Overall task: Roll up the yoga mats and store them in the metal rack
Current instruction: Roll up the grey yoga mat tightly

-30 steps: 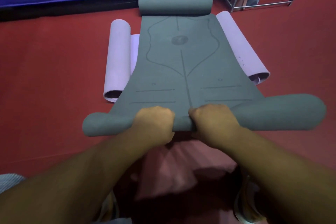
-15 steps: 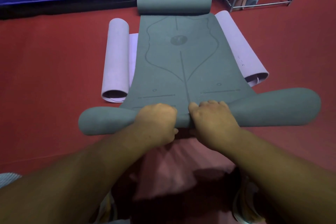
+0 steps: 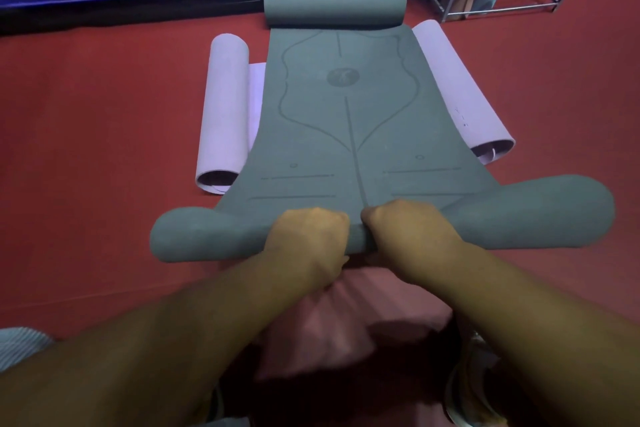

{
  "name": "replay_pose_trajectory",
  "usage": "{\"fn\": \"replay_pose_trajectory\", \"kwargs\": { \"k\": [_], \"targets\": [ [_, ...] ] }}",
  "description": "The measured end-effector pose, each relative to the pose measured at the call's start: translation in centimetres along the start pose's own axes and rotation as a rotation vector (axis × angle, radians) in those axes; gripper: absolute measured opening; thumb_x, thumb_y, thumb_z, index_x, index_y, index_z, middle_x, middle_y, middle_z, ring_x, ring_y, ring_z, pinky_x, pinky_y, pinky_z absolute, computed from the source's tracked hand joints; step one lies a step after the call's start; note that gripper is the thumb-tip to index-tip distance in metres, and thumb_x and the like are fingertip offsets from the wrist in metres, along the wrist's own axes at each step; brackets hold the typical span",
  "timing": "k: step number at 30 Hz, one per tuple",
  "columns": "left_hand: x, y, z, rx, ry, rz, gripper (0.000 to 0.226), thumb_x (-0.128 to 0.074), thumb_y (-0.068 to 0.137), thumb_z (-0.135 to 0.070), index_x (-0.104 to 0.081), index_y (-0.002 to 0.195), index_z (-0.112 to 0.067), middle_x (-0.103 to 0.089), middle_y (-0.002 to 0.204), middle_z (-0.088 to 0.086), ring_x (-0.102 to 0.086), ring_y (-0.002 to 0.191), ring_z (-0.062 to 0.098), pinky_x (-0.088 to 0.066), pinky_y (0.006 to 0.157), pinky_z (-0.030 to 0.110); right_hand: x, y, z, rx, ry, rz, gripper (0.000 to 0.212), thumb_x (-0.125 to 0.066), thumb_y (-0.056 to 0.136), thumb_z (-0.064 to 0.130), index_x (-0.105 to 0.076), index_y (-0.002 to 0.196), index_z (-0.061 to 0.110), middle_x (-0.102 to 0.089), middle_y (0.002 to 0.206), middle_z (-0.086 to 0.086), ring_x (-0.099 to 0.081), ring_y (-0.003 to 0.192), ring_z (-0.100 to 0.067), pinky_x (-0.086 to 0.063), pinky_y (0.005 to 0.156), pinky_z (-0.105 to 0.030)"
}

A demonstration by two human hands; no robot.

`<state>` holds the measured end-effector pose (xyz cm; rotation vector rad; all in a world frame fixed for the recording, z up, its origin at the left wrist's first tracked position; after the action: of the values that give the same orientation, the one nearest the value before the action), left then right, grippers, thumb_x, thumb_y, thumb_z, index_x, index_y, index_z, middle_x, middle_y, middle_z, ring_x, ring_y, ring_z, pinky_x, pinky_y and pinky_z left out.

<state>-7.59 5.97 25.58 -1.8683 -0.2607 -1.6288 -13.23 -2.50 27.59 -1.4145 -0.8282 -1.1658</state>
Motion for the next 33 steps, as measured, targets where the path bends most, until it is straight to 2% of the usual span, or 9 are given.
{"fn": "replay_pose_trajectory", "kwargs": {
  "k": [3,5,8,11,17,19,25,30,33],
  "targets": [
    [-0.5,1.1,1.0,0.01,-0.147,0.205,0.051,-0.069,0.077,-0.068,-0.064,0.104,-0.024,-0.069,0.105,0.0,-0.064,0.094,0.025,-0.043,0.071,0.032,0.5,-0.3,0.8,0.042,-0.054,-0.075,0.029,-0.066,0.088,0.046,-0.05,0.1,0.025,-0.064,0.107,-0.002,-0.061,0.104,-0.028,-0.032,0.073,-0.035],
    [-0.3,1.3,0.9,-0.02,-0.188,0.253,0.05,-0.069,0.078,-0.067,-0.063,0.103,-0.025,-0.069,0.104,0.0,-0.062,0.089,0.024,-0.046,0.072,0.033,0.9,-0.3,0.7,0.035,-0.071,-0.082,0.025,-0.065,0.089,0.042,-0.045,0.091,0.027,-0.066,0.105,-0.001,-0.064,0.101,-0.027,-0.032,0.069,-0.033],
    [1.3,0.8,0.3,-0.054,-0.033,0.056,0.048,-0.067,0.083,-0.063,-0.054,0.111,-0.027,-0.063,0.117,0.0,-0.059,0.109,0.026,-0.041,0.08,0.035,0.8,0.2,-0.2,-0.014,-0.035,-0.015,0.026,-0.063,0.09,0.043,-0.043,0.086,0.027,-0.067,0.104,-0.003,-0.066,0.098,-0.028,-0.035,0.066,-0.032],
    [1.7,0.1,-0.2,-0.052,0.084,-0.179,0.051,-0.068,0.083,-0.059,-0.044,0.115,-0.028,-0.061,0.117,0.0,-0.057,0.11,0.027,-0.039,0.081,0.038,0.7,0.4,-0.8,-0.013,-0.002,0.009,0.033,-0.069,0.084,0.053,-0.047,0.087,0.029,-0.068,0.104,-0.002,-0.065,0.097,-0.027,-0.035,0.066,-0.031],
    [-1.1,1.5,1.3,-0.104,-0.265,0.286,0.024,-0.072,0.083,-0.041,-0.054,0.09,-0.028,-0.068,0.1,-0.002,-0.065,0.091,0.023,-0.052,0.075,0.034,0.6,0.0,0.6,0.08,-0.083,-0.094,0.043,-0.071,0.081,0.056,-0.055,0.107,0.027,-0.064,0.107,-0.001,-0.062,0.102,-0.027,-0.031,0.07,-0.035],
    [-0.5,1.4,1.0,-0.169,-0.316,0.351,0.024,-0.075,0.081,-0.038,-0.058,0.095,-0.028,-0.065,0.091,-0.006,-0.065,0.088,0.02,-0.052,0.076,0.035,1.0,0.1,0.3,0.068,-0.074,-0.054,0.04,-0.071,0.081,0.056,-0.056,0.104,0.026,-0.066,0.105,-0.002,-0.065,0.099,-0.028,-0.033,0.067,-0.033],
    [1.7,0.7,-0.2,-0.095,0.073,-0.108,0.053,-0.074,0.08,-0.053,-0.04,0.114,-0.031,-0.06,0.114,-0.002,-0.061,0.106,0.025,-0.039,0.076,0.036,0.7,0.6,-1.6,0.027,0.062,0.058,0.04,-0.07,0.08,0.057,-0.06,0.103,0.026,-0.068,0.107,-0.001,-0.065,0.1,-0.027,-0.039,0.068,-0.031],
    [-0.1,1.7,0.8,-0.133,-0.177,0.229,0.033,-0.071,0.083,-0.041,-0.056,0.11,-0.029,-0.066,0.113,0.0,-0.061,0.097,0.023,-0.05,0.081,0.035,0.5,-0.1,-0.1,0.074,-0.068,-0.084,0.042,-0.072,0.08,0.052,-0.055,0.109,0.027,-0.066,0.109,0.0,-0.063,0.103,-0.027,-0.036,0.071,-0.035],
    [0.6,1.2,0.5,-0.105,-0.111,0.136,0.037,-0.072,0.081,-0.046,-0.052,0.109,-0.032,-0.064,0.11,-0.003,-0.06,0.097,0.022,-0.044,0.075,0.033,-0.3,0.2,-0.7,0.03,0.015,0.01,0.036,-0.071,0.081,0.053,-0.059,0.103,0.027,-0.069,0.103,0.0,-0.066,0.096,-0.027,-0.04,0.067,-0.033]
  ]
}}
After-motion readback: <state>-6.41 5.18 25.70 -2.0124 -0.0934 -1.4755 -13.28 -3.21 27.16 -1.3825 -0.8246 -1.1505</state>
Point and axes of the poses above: each hand's wrist, its own y-axis towards the middle knuckle, its own x-axis out of the back of the hand, z = x × y, the point moved 7 cm from there along y, towards the middle knuckle
